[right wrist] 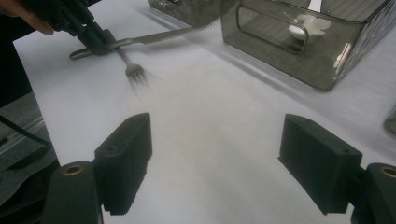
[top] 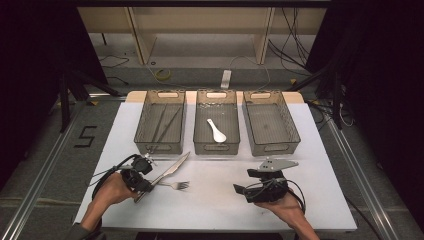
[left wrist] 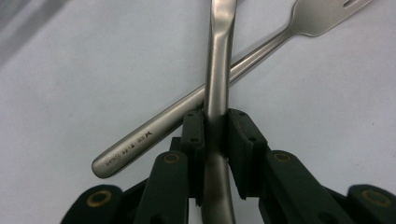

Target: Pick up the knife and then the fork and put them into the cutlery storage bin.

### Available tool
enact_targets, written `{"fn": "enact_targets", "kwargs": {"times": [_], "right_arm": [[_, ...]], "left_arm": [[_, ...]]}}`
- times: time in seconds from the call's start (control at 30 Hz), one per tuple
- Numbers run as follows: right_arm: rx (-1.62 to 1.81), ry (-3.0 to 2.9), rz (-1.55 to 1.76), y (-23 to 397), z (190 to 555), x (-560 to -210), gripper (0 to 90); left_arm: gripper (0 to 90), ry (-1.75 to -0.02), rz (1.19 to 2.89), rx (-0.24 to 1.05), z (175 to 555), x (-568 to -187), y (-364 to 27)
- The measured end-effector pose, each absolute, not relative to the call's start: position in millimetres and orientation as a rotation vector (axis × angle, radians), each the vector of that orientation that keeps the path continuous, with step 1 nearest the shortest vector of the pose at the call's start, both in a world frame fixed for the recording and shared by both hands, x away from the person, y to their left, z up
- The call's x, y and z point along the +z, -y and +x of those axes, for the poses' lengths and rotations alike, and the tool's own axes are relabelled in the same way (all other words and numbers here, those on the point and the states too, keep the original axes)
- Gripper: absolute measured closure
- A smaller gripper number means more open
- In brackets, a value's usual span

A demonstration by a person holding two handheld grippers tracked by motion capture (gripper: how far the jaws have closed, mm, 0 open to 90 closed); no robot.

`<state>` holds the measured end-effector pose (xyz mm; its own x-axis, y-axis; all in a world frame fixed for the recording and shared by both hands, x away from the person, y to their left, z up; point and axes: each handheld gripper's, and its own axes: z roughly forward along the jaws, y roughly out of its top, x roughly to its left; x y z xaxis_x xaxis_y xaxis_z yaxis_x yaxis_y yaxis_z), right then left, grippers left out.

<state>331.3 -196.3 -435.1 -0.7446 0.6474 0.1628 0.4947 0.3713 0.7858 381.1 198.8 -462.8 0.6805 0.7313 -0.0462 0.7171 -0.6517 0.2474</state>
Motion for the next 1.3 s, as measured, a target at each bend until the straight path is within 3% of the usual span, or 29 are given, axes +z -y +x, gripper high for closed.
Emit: {"fn": "enact_targets", "kwargs": {"times": [0.27,1.3], "right_arm": [[1.311,-2.454,1.033,196,331,-435,26.2],[1.371,-2.472,1.005,186,328,-430,27.2]], "left_arm": [[76.4,-1.162,2.688,0.149,378,-463,-191],[78.1,-1.028,2.51,0.06,365,-431,-182]]}}
